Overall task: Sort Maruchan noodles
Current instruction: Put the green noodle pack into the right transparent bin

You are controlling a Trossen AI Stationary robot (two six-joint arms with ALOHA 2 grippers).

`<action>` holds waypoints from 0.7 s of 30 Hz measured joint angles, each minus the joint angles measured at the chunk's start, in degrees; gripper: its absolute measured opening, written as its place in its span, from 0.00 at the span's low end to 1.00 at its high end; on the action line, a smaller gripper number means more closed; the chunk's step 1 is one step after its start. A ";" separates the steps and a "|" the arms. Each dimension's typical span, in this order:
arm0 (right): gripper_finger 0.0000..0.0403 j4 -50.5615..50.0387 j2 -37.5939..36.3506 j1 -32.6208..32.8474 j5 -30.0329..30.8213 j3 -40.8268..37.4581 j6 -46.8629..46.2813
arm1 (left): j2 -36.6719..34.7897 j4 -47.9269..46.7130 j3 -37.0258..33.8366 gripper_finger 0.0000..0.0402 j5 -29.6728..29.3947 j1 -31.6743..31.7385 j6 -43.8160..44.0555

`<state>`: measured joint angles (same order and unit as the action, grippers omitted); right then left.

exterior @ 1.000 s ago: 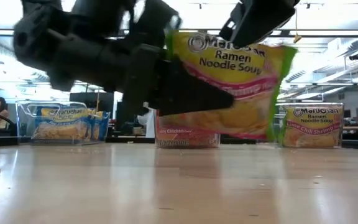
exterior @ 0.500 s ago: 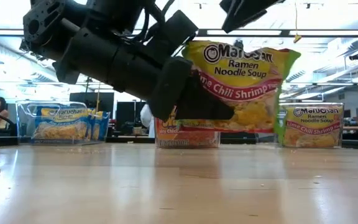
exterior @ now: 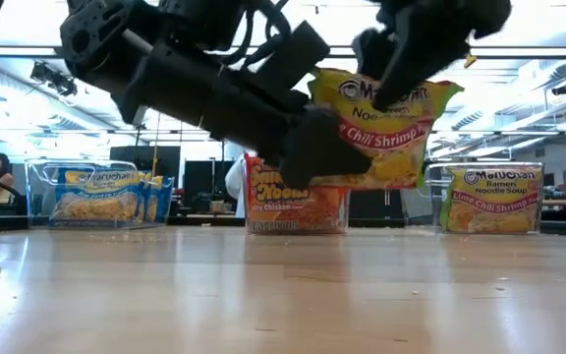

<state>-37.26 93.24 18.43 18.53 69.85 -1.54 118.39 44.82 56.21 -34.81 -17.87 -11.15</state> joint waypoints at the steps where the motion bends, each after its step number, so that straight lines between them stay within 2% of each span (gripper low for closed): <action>1: 0.82 0.11 0.09 -0.47 -2.52 -0.53 0.61 | 0.00 -0.23 0.56 0.23 -1.28 -0.05 -0.89; 3: 0.81 -0.41 0.55 -1.04 -5.75 -1.44 1.56 | -0.38 0.45 1.32 0.23 -3.00 -0.30 -2.34; 5: 0.79 -0.08 0.95 -1.28 -5.94 -1.72 1.96 | -0.91 -0.74 1.81 0.23 -3.35 -0.36 -2.44; 10: 0.71 -0.51 1.01 -1.37 -0.28 -1.78 2.62 | -2.88 -7.50 2.64 0.23 -2.02 0.45 3.51; 16: 0.50 -0.48 0.86 -1.34 -0.45 -1.43 1.76 | -3.76 -12.84 2.62 0.24 -1.17 0.84 8.60; 21: 0.32 -1.02 0.22 -1.89 -3.09 -1.38 1.55 | -5.76 -16.48 2.61 0.34 -0.07 0.80 11.87</action>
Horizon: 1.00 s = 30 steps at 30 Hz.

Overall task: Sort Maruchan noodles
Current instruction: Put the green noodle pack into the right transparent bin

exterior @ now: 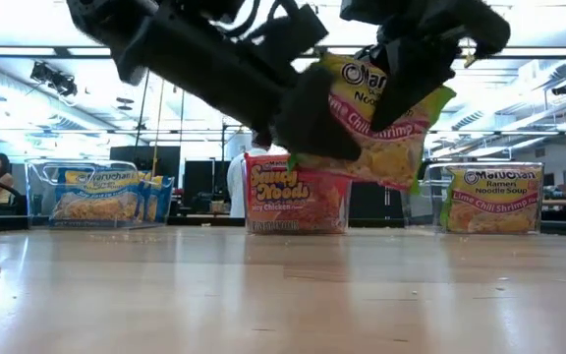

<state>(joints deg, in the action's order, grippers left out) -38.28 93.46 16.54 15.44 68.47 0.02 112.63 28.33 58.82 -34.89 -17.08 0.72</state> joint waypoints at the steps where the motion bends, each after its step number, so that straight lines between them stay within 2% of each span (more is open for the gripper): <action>1: 0.30 -0.35 -0.54 -0.37 -1.29 0.02 -0.16 | -1.45 -2.52 -0.02 0.37 0.92 -0.16 0.43; 3: 0.27 -3.13 -1.69 -1.42 -3.46 0.78 -1.01 | -5.30 -8.29 -0.02 0.44 2.89 -0.58 0.61; 6: 0.27 -12.34 -4.90 -2.80 -3.35 3.22 -2.69 | -12.72 -20.03 0.00 0.54 2.97 -1.92 1.88; 10: 0.28 -24.90 -11.88 -5.41 3.31 6.14 -4.63 | -21.92 -34.55 -0.51 0.64 3.07 -5.11 5.90; 12: 0.28 -30.28 -15.70 -8.13 6.70 6.17 -5.61 | -25.15 -35.13 -2.90 0.66 2.35 -7.28 6.52; 15: 0.28 -35.16 -21.07 -14.03 11.94 4.54 -6.37 | -29.39 -27.60 -10.35 0.65 2.11 -10.05 5.76; 20: 0.28 -36.63 -26.72 -27.78 12.98 -1.67 -1.21 | -33.37 -0.49 -25.13 0.61 1.88 -11.40 4.89; 22: 0.28 -35.61 -27.20 -33.93 10.96 -4.34 2.30 | -33.56 9.67 -29.53 0.60 1.62 -11.01 2.90; 24: 0.28 -32.98 -26.90 -39.46 6.38 -6.38 5.71 | -33.57 16.82 -32.10 0.59 1.62 -10.21 1.07; 27: 0.28 -28.47 -25.47 -46.07 -0.56 -8.49 10.61 | -33.63 20.38 -33.76 0.59 1.43 -9.04 -1.13; 30: 0.28 -24.81 -22.86 -51.05 -2.14 -8.98 14.45 | -33.63 20.79 -33.83 0.59 1.47 -8.45 -2.85</action>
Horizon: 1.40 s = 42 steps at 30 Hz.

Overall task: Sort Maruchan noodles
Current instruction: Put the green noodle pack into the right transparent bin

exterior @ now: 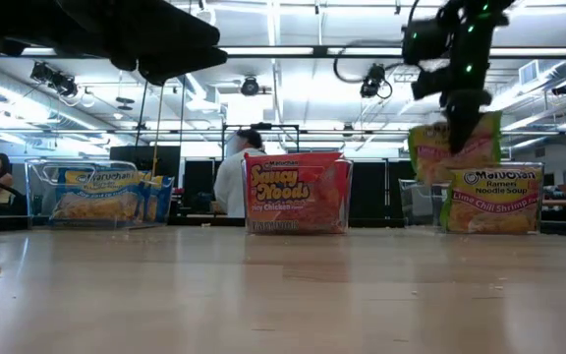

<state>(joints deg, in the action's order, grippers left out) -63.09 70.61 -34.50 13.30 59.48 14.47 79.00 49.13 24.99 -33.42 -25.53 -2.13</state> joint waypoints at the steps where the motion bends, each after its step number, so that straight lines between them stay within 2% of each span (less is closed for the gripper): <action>1: 0.28 0.66 1.02 -1.48 -0.77 0.00 1.02 | 0.00 -0.05 0.00 0.59 0.02 0.15 -0.08; 6: 0.28 0.69 6.46 -6.34 -6.39 -0.04 3.51 | -3.57 0.29 -0.03 0.59 -1.89 1.01 1.25; 9: 0.28 1.40 8.85 -8.19 -11.36 -0.07 3.70 | -8.93 -5.05 -0.02 0.59 -4.69 0.95 -0.95; 13: 0.28 3.84 11.13 -9.52 -14.46 -0.25 5.29 | -16.38 -12.24 -0.02 0.59 -4.95 1.49 -1.53; 17: 0.28 5.37 11.46 -10.31 -20.48 -3.26 6.86 | -20.94 -16.21 -0.02 0.59 -5.04 1.42 -1.59; 21: 0.28 8.98 9.95 -10.36 -20.28 -8.60 8.62 | -22.49 -18.31 -0.02 0.59 -4.89 1.17 -1.60; 27: 0.30 8.61 8.74 -10.31 -21.23 -12.19 9.72 | -22.53 -19.12 -0.02 0.59 -4.89 1.23 -1.60; 31: 0.38 8.22 7.94 -10.01 -18.45 -12.09 9.72 | -22.51 -19.48 -0.02 0.59 -4.97 1.26 -1.60; 36: 0.47 6.86 4.58 -8.72 -18.20 -10.04 9.57 | -22.51 -19.46 -0.02 0.59 -5.13 1.26 -1.25; 42: 0.49 4.50 0.07 -7.52 -18.29 -9.38 9.52 | -22.51 -19.46 -0.02 0.59 -5.15 1.26 -1.12</action>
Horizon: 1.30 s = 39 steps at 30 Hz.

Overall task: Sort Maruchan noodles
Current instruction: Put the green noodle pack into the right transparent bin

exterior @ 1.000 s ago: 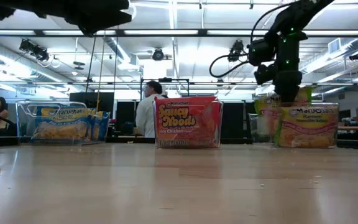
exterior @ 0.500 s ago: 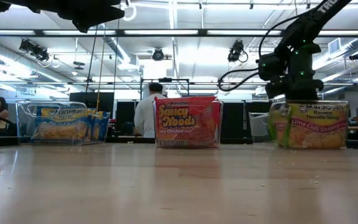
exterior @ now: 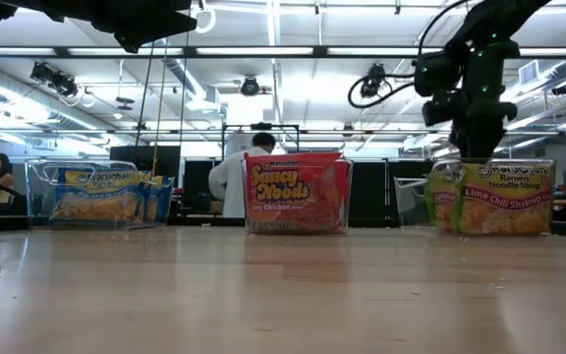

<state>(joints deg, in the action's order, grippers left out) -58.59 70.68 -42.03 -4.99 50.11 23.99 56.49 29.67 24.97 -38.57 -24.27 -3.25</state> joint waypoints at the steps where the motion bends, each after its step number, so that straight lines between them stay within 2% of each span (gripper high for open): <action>1: 0.48 -0.45 -0.49 0.16 -0.35 0.00 -0.04 | 0.00 0.01 0.00 0.59 0.00 0.00 0.01; 7: 0.47 -2.38 -2.01 1.56 -2.87 0.00 -1.53 | 0.00 0.03 0.00 0.59 -0.81 0.00 0.58; 15: 0.46 -2.71 -2.04 3.07 -2.00 0.00 -1.93 | 0.00 0.05 0.00 0.59 -0.85 0.00 1.18; 18: 0.45 -2.76 -2.04 3.93 0.03 0.34 -1.95 | 0.02 0.07 0.00 0.59 -0.74 0.00 1.26; 26: 0.45 -1.28 -3.12 5.76 1.18 1.60 -2.99 | 0.15 0.48 0.04 0.59 5.67 -0.40 5.66; 30: 0.44 -1.02 -3.63 6.21 1.75 1.60 -3.22 | 0.15 0.51 0.04 0.59 6.31 -1.14 5.56; 33: 0.44 -0.21 -4.10 6.76 5.07 1.60 -3.23 | 0.15 0.49 0.04 0.59 6.25 -1.70 4.31; 37: 0.44 5.55 -4.23 5.49 14.50 1.60 -4.39 | 0.15 0.54 0.04 0.59 6.28 -1.76 4.09; 39: 0.44 9.11 -3.30 3.52 13.26 1.64 -4.99 | 0.15 0.58 0.04 0.59 6.24 -1.72 4.12</action>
<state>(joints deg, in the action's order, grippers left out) -49.47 67.38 -38.51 8.27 51.75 19.00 56.64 30.25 25.02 -32.33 -25.99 0.87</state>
